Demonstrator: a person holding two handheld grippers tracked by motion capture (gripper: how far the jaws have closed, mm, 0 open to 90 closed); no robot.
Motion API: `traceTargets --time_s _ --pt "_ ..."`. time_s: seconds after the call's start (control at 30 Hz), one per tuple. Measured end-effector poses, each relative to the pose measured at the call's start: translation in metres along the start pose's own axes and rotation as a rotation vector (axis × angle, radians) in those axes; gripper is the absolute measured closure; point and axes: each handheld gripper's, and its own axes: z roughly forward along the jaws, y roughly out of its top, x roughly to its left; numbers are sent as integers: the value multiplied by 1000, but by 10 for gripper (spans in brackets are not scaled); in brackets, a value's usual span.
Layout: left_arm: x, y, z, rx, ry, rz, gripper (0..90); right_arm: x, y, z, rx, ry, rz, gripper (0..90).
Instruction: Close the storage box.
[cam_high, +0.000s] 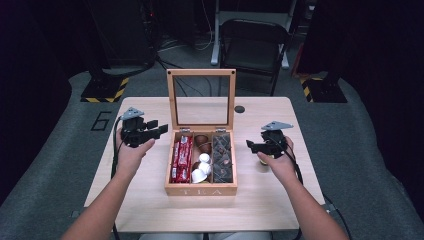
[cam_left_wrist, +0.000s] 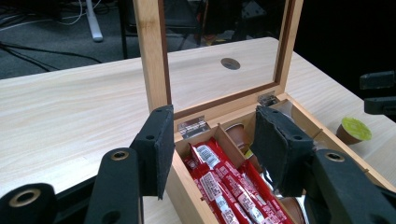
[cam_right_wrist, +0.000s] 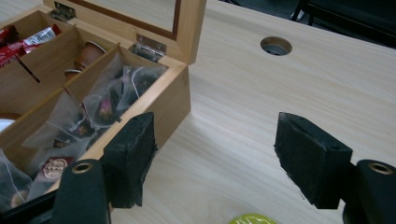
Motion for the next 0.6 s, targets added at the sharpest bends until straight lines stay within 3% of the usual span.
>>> traceTargets --time_s 0.27,0.43,0.6 --pt "2 0 -1 -6 7 -2 474 4 18 1 -17 23 -12 287" --pt "3 0 -2 -6 10 -3 465 8 27 3 -18 76 6 326" --pt "2 0 -2 -11 5 -8 456 15 36 6 -39 90 4 326"
